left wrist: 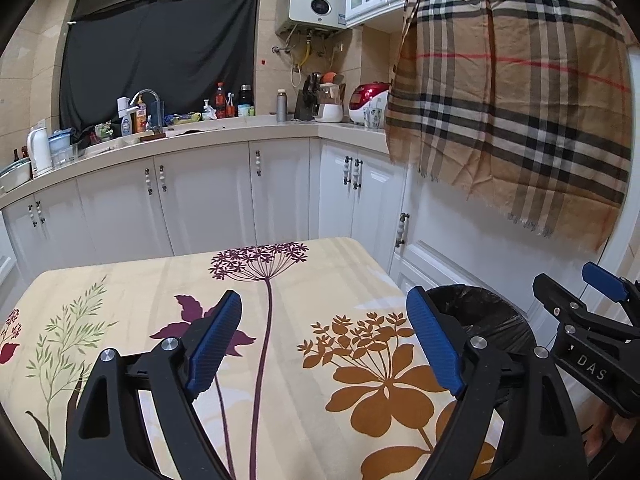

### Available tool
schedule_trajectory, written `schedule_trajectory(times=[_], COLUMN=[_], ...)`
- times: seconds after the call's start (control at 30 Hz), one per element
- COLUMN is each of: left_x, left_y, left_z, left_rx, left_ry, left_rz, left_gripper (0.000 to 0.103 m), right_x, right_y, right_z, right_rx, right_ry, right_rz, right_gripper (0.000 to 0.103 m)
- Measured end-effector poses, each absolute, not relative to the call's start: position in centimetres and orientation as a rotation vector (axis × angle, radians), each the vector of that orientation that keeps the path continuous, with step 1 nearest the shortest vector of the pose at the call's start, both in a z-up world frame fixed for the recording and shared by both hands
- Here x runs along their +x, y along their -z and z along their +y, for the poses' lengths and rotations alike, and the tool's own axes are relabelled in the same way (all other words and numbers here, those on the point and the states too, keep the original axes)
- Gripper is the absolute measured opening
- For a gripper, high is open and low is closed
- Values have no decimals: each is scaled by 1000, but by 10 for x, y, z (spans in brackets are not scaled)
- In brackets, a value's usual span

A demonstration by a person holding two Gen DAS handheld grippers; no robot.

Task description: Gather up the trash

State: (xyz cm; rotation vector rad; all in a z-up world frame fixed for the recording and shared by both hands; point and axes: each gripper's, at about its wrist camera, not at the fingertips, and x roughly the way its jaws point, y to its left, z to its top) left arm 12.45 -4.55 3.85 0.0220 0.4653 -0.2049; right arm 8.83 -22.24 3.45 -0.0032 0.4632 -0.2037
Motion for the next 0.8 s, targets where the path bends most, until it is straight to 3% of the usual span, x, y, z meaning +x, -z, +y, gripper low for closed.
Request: schedule_trajectory(times=[0.8], left_x=[110], left_y=[-42], left_z=[-36], left_rx=[15], left_ry=[197], left_rz=[452], left_gripper=[82], right_x=[69], right_y=[-42], right_z=[-211], right_rx=[-15], right_ry=[202], right_rz=[437], right_gripper=[77])
